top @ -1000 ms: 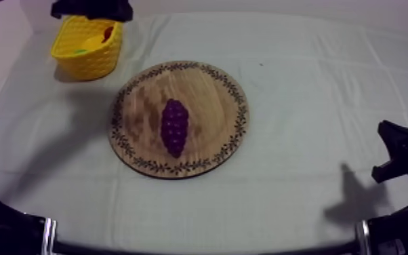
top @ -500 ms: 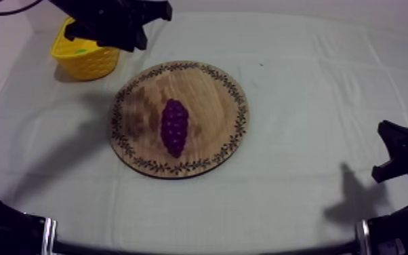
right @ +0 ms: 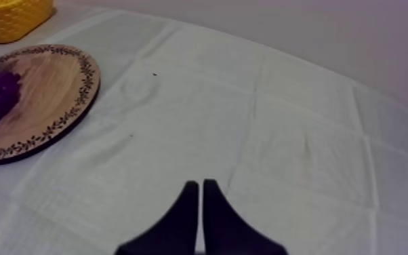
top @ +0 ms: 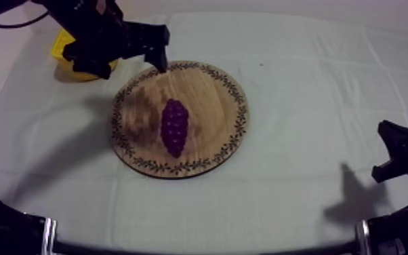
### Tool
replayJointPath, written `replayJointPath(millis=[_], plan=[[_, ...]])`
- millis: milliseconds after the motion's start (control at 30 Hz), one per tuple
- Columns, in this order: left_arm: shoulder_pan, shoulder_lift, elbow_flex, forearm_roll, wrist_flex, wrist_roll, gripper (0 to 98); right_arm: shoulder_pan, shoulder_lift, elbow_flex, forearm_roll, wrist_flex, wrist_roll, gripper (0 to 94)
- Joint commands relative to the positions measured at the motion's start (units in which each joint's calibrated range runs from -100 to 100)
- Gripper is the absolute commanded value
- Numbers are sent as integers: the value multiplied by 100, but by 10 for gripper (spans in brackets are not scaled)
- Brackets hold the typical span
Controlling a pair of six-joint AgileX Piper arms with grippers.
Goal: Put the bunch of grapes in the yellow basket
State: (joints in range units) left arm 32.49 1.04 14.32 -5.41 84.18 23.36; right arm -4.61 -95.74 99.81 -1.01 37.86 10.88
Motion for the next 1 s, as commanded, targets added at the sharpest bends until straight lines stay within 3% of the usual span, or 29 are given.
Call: replayJointPath(millis=[0, 967], plan=[[24, 86, 52, 5, -3, 35, 959, 2, -1, -3, 1, -4, 3, 4], [64, 2789, -696, 252, -475, 575, 957, 2, -1, -3, 1, -4, 3, 4]])
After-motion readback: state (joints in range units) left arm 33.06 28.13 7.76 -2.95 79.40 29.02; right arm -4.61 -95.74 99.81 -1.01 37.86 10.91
